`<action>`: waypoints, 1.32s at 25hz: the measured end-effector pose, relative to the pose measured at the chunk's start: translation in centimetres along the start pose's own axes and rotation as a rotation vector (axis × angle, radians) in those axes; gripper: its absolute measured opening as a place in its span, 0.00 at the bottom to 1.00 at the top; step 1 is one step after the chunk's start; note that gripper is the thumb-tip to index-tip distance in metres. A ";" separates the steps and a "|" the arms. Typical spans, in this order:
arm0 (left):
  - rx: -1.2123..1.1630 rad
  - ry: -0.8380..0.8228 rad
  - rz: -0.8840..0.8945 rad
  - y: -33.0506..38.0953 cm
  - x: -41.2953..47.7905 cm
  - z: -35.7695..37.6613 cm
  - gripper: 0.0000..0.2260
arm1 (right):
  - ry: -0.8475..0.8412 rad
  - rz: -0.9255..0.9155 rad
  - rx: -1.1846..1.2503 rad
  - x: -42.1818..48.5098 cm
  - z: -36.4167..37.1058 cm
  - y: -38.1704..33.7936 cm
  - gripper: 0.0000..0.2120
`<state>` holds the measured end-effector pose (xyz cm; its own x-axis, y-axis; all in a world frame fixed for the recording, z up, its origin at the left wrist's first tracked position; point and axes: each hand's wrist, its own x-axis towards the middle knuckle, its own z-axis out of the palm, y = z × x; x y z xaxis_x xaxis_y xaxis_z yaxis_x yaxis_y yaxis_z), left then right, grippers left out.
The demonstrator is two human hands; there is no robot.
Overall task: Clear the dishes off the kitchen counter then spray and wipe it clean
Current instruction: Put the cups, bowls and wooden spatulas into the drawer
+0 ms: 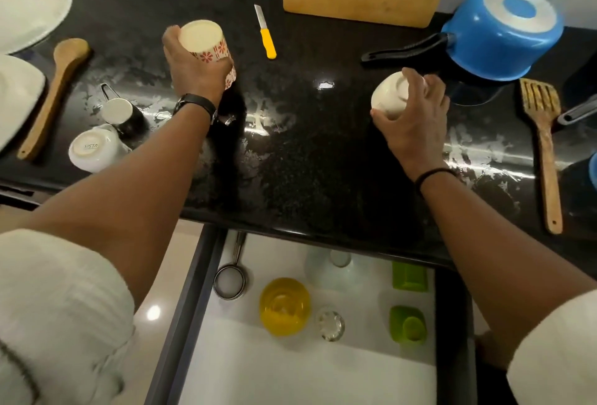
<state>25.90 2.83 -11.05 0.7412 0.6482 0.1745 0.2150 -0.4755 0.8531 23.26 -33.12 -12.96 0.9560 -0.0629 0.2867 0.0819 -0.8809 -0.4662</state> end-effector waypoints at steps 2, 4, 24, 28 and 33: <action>-0.025 0.017 0.038 0.5 -1.0 -0.7 0.40 | 0.048 -0.050 0.085 -2.0 -0.8 -1.3 0.38; -0.047 0.028 0.125 1.0 -4.0 -1.9 0.40 | 0.082 -0.077 0.185 -5.4 -2.1 -2.7 0.37; 0.166 -0.824 0.265 -7.8 -47.7 -17.2 0.42 | -0.462 0.395 0.064 -45.6 -8.5 5.8 0.43; 0.249 -0.998 0.311 -9.5 -49.1 -14.1 0.40 | -0.557 0.431 -0.035 -45.3 -6.9 7.1 0.43; 0.327 -1.105 0.312 -11.1 -50.3 -11.2 0.40 | -0.636 0.379 -0.131 -46.2 -5.4 8.4 0.43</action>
<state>-20.90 -17.84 -23.79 0.9018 -0.3088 -0.3022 -0.0385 -0.7541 0.6556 -21.70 -40.19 -25.58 0.8938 -0.1245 -0.4309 -0.2811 -0.9041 -0.3217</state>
